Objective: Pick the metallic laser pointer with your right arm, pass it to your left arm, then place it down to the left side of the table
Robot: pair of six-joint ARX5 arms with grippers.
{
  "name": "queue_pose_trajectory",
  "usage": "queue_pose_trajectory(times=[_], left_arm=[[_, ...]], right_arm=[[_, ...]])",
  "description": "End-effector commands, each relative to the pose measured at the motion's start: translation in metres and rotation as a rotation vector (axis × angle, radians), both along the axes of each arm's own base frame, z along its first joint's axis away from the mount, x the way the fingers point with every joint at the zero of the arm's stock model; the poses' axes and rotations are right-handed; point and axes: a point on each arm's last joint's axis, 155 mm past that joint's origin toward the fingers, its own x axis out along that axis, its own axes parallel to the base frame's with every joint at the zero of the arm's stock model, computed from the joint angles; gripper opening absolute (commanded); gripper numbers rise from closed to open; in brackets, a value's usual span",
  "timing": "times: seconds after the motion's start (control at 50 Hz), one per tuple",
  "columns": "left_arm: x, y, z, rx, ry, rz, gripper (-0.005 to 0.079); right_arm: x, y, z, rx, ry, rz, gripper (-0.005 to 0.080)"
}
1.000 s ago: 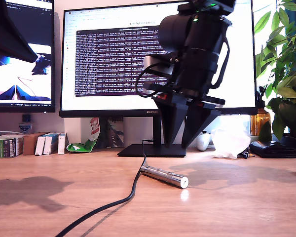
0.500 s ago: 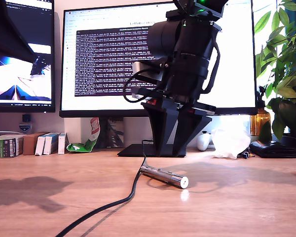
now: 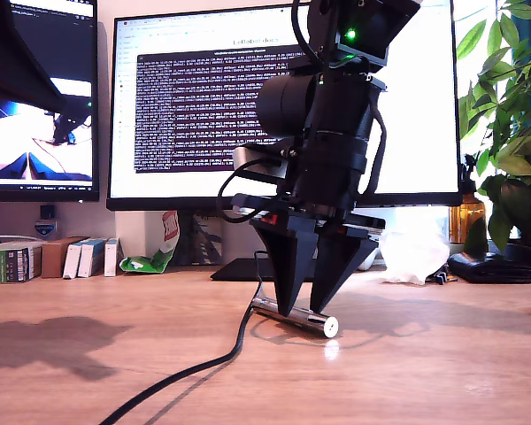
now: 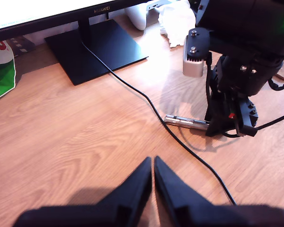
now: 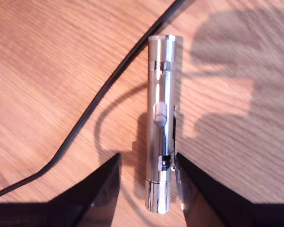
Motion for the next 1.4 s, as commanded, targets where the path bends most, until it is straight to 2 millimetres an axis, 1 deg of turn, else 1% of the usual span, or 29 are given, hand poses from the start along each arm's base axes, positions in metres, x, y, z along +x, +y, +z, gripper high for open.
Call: queue_pose_trajectory(times=[0.0,0.18,0.34,0.48,0.54,0.62,0.82,0.9,1.02,1.28,1.32,1.38], left_arm=[[0.001,-0.001,0.002,0.000,-0.007,-0.008,-0.0019],[0.001,-0.001,0.002,0.000,-0.007,-0.007,-0.0019],[0.001,-0.001,0.002,0.000,-0.008,-0.007,-0.0019],[0.001,-0.001,0.002,0.000,-0.008,-0.007,-0.0019],[0.001,-0.001,0.002,0.000,-0.009,-0.007,-0.0019],[0.001,-0.001,0.003,0.000,-0.010,-0.006,-0.0019],[0.004,-0.002,0.008,-0.006,-0.037,-0.007,-0.0019],[0.007,-0.003,0.013,-0.013,-0.059,-0.006,-0.0019],[0.010,-0.003,0.017,-0.022,-0.079,-0.004,-0.0019],[0.012,-0.002,0.021,-0.057,-0.069,0.017,-0.0005],[0.013,-0.002,0.024,-0.082,-0.062,0.024,0.0012],[0.015,-0.005,0.031,-0.138,-0.052,0.024,0.0072]], right_arm=[[-0.001,0.004,-0.007,-0.004,0.014,0.005,0.0326],[-0.004,0.002,-0.017,-0.022,0.036,0.013,0.0318],[-0.005,0.002,-0.020,-0.027,0.041,0.016,0.0282],[-0.004,0.002,-0.020,-0.026,0.040,0.025,0.0188],[-0.005,0.002,-0.020,-0.025,0.038,0.043,0.0117],[-0.004,0.003,-0.020,-0.022,0.034,0.043,-0.0014],[-0.003,0.001,-0.017,-0.025,0.036,0.044,-0.0011],[-0.005,0.005,-0.010,0.000,0.048,0.048,-0.0011],[-0.002,0.012,0.008,0.036,0.028,0.061,-0.0011],[0.016,0.019,0.062,0.124,-0.062,0.057,-0.0011],[0.017,0.019,0.070,0.139,-0.072,0.055,-0.0011],[0.018,0.020,0.082,0.169,-0.083,0.053,-0.0011]])
